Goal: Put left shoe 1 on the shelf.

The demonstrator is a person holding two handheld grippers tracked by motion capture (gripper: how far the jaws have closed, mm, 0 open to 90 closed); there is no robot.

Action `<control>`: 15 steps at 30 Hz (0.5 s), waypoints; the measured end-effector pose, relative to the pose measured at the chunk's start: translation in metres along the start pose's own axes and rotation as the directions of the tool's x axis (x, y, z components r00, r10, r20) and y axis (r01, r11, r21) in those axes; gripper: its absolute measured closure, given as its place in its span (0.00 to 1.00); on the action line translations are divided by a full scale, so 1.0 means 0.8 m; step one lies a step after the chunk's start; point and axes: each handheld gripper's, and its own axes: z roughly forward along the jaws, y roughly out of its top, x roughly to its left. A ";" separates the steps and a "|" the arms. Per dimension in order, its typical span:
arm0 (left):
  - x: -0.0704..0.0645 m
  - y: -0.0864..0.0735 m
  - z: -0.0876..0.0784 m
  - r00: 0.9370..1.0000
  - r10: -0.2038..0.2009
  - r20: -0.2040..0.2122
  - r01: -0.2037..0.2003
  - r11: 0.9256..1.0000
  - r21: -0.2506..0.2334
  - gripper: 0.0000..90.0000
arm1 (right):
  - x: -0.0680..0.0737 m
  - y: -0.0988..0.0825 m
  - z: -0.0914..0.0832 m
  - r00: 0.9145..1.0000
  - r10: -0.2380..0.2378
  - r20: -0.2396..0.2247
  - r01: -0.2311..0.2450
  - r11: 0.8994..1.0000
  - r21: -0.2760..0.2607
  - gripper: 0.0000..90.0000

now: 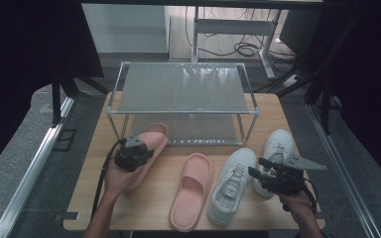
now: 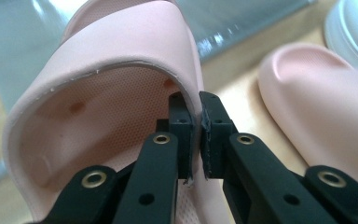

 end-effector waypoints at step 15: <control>0.004 0.043 0.093 0.996 0.000 -0.085 -0.001 1.000 -0.012 0.94 | -0.001 -0.002 0.001 1.000 0.005 0.003 -0.005 1.000 0.003 0.46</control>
